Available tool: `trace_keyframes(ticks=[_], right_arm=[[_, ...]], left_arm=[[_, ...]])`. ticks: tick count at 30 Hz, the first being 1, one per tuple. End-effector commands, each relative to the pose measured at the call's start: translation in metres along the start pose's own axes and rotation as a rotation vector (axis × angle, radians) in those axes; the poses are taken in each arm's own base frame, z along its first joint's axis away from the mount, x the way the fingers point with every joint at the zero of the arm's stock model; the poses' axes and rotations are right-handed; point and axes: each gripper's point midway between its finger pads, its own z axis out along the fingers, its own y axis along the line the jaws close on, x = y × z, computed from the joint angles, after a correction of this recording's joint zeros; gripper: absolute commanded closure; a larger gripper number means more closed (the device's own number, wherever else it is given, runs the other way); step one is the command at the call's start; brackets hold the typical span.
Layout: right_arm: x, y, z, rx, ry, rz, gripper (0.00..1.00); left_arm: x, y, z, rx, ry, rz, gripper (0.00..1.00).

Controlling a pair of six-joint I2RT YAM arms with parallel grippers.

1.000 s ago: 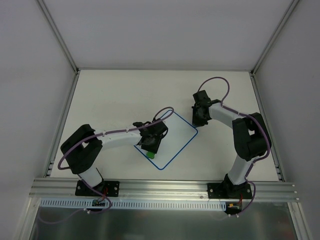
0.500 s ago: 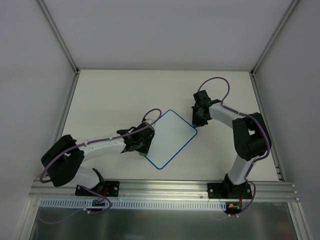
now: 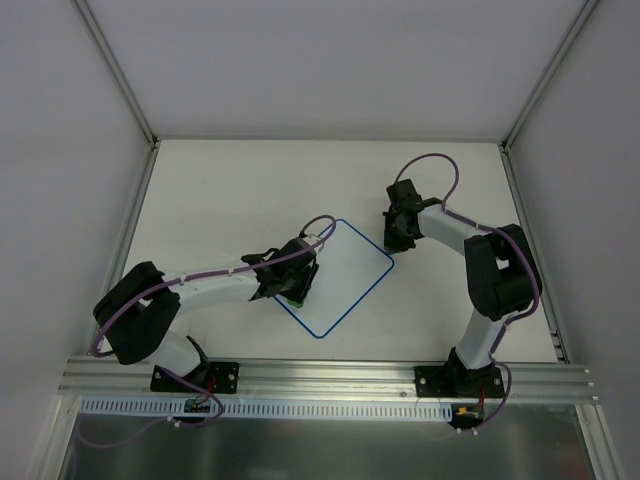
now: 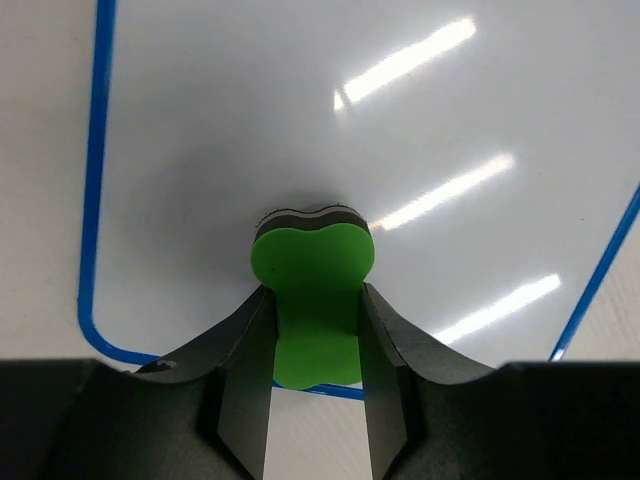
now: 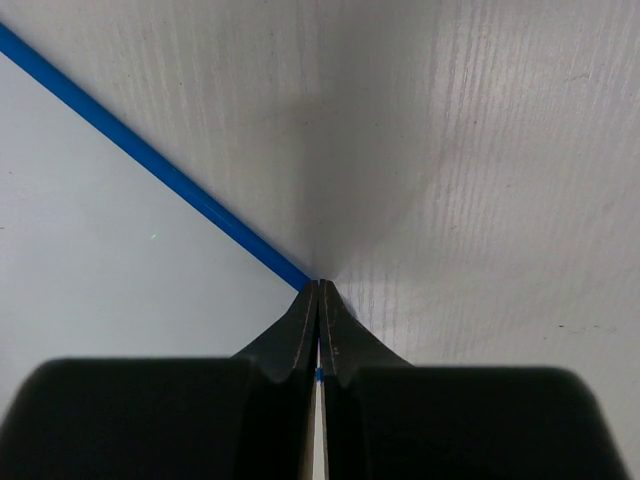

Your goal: Erase the whiteboard

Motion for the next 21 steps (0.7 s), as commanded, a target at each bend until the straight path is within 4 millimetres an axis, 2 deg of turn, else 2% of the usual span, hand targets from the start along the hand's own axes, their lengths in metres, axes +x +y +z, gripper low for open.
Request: trace_keyframes(ticks=[1, 6, 9, 14, 19, 21], right_arm=[[-0.009, 0.0, -0.002, -0.001, -0.015, 0.002, 1.0], [-0.01, 0.001, -0.002, -0.004, -0.013, 0.008, 1.0], [-0.009, 0.002, -0.002, -0.007, -0.012, 0.009, 1.0], [-0.009, 0.001, -0.004, -0.004, -0.015, 0.006, 1.0], [-0.008, 0.001, -0.003, -0.005, -0.011, 0.006, 1.0], [-0.008, 0.001, -0.002, -0.004, -0.012, 0.004, 1.0]], left_arm=[[-0.001, -0.028, -0.006, 0.122, -0.003, 0.055, 1.0], [0.019, -0.041, -0.007, 0.195, 0.055, 0.092, 1.0], [0.024, -0.045, -0.007, 0.21, 0.07, 0.096, 1.0], [0.029, -0.017, -0.005, 0.085, 0.045, 0.044, 1.0], [0.014, 0.02, -0.003, -0.009, 0.004, -0.032, 1.0], [0.004, 0.025, -0.004, -0.03, -0.022, -0.029, 1.0]])
